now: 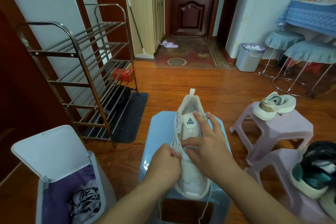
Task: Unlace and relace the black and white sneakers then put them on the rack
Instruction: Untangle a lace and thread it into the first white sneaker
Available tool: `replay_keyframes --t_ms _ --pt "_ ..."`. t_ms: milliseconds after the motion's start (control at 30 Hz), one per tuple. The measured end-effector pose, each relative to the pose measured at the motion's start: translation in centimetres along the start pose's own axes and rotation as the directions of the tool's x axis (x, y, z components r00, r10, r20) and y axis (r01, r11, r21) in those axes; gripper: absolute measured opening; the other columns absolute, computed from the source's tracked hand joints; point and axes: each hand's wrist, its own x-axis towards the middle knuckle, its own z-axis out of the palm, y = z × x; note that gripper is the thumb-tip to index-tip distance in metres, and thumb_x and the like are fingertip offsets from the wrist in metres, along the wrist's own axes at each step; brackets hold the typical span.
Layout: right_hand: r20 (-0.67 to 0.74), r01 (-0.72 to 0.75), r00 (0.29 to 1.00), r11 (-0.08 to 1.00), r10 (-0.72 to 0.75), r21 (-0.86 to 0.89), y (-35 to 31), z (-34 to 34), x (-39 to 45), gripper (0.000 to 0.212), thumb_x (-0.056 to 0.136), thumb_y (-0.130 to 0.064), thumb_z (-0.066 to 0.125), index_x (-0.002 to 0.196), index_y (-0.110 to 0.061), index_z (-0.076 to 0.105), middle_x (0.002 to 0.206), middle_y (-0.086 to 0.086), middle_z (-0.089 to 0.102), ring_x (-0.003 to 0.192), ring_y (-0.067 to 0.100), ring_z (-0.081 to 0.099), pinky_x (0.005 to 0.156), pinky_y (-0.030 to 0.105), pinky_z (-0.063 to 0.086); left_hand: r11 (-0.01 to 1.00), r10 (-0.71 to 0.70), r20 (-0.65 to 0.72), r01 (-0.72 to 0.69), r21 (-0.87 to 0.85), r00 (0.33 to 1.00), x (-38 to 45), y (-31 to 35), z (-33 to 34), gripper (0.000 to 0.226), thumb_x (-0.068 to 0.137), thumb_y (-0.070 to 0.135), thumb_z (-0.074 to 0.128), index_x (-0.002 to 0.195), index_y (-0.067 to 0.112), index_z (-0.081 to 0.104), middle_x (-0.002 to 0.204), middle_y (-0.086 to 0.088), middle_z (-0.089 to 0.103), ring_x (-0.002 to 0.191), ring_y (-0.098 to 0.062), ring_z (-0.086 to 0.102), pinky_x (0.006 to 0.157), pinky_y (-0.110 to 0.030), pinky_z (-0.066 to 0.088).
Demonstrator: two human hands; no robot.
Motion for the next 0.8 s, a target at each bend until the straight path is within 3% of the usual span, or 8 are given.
replay_keyframes --t_ms 133,200,300,433,633,800 --pt "0.048 -0.026 0.999 1.000 0.026 0.002 -0.1 -0.2 0.0 0.015 0.087 -0.033 0.073 0.097 -0.045 0.078 0.168 -0.002 0.013 0.153 0.034 -0.005 0.121 0.054 0.017 0.926 -0.114 0.091 0.139 -0.352 0.989 0.0 -0.2 -0.1 0.008 0.094 0.009 0.060 0.086 0.013 0.062 0.075 -0.003 0.062 0.070 -0.017 0.054 0.064 -0.028 0.042" --pt "0.058 -0.036 0.998 0.999 0.036 -0.007 -0.3 0.0 0.0 0.015 0.087 -0.034 0.074 0.097 -0.045 0.078 0.168 -0.002 0.011 0.153 0.034 -0.007 0.119 0.054 0.019 0.892 -0.145 0.108 0.177 -0.417 0.984 -0.2 -0.2 -0.2 0.014 0.091 0.002 0.061 0.082 0.012 0.063 0.067 -0.002 0.059 0.064 -0.015 0.052 0.057 -0.025 0.039" --pt "0.059 -0.039 0.997 0.998 0.041 -0.043 -0.5 0.1 0.0 0.014 0.088 -0.036 0.073 0.097 -0.045 0.078 0.168 -0.001 0.010 0.153 0.034 -0.008 0.118 0.055 0.024 0.915 -0.153 0.078 0.171 -0.366 0.985 0.0 -0.1 -0.1 0.007 0.093 0.011 0.064 0.086 0.011 0.064 0.074 -0.002 0.064 0.070 -0.016 0.057 0.062 -0.027 0.042" --pt "0.095 -0.057 0.993 0.997 0.063 -0.060 -1.0 -0.3 0.0 0.015 0.092 -0.037 0.068 0.100 -0.045 0.077 0.169 -0.004 0.001 0.152 0.030 -0.016 0.119 0.052 0.020 0.987 -0.096 0.021 0.098 -0.124 0.995 0.5 0.3 0.2 0.012 0.096 0.026 0.062 0.096 0.014 0.064 0.094 -0.004 0.069 0.090 -0.019 0.064 0.068 -0.030 0.047" --pt "0.143 -0.055 0.988 0.997 0.061 -0.046 -1.3 -0.7 0.0 0.016 0.095 -0.039 0.063 0.102 -0.044 0.076 0.168 -0.005 -0.005 0.152 0.030 -0.022 0.120 0.051 0.015 0.929 -0.062 0.085 0.088 -0.360 0.995 1.2 -0.4 0.1 0.015 0.092 0.013 0.070 0.078 0.012 0.064 0.063 0.000 0.064 0.057 -0.012 0.056 0.053 -0.023 0.044" --pt "0.192 -0.042 0.979 0.993 0.063 -0.109 -1.5 -0.8 0.3 0.011 0.096 -0.035 0.063 0.097 -0.036 0.074 0.168 -0.005 -0.013 0.148 0.025 -0.030 0.121 0.046 0.009 0.899 -0.016 0.126 0.069 -0.432 0.992 1.2 -0.7 -0.2 0.017 0.089 0.006 0.074 0.075 0.010 0.066 0.065 -0.004 0.066 0.052 -0.007 0.057 0.051 -0.021 0.045"
